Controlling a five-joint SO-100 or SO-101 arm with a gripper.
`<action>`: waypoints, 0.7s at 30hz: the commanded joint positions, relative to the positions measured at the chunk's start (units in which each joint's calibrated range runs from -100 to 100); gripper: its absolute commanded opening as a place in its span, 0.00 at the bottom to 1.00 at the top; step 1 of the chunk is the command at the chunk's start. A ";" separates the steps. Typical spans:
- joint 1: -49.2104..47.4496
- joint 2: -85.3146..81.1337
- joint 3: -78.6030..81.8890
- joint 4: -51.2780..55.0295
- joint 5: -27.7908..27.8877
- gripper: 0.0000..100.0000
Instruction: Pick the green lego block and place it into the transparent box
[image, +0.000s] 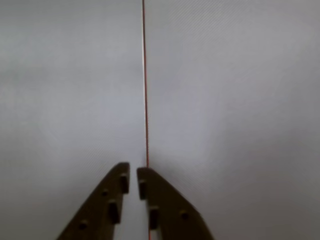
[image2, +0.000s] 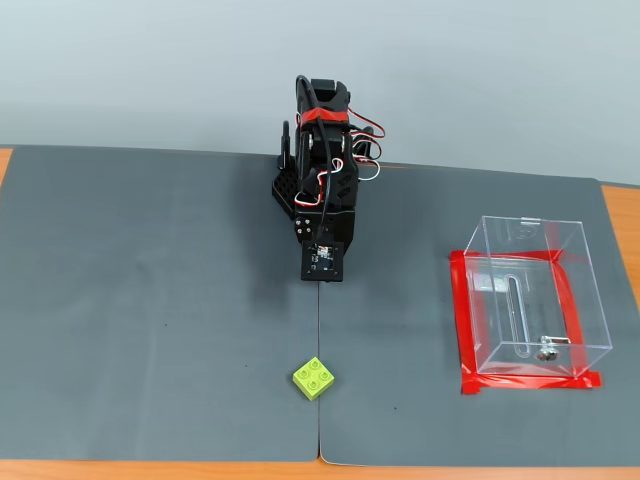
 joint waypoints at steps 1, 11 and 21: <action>0.40 0.08 -2.57 0.15 -0.15 0.02; 0.32 0.08 -2.57 0.15 -0.04 0.02; -0.13 0.08 -2.57 0.15 0.06 0.02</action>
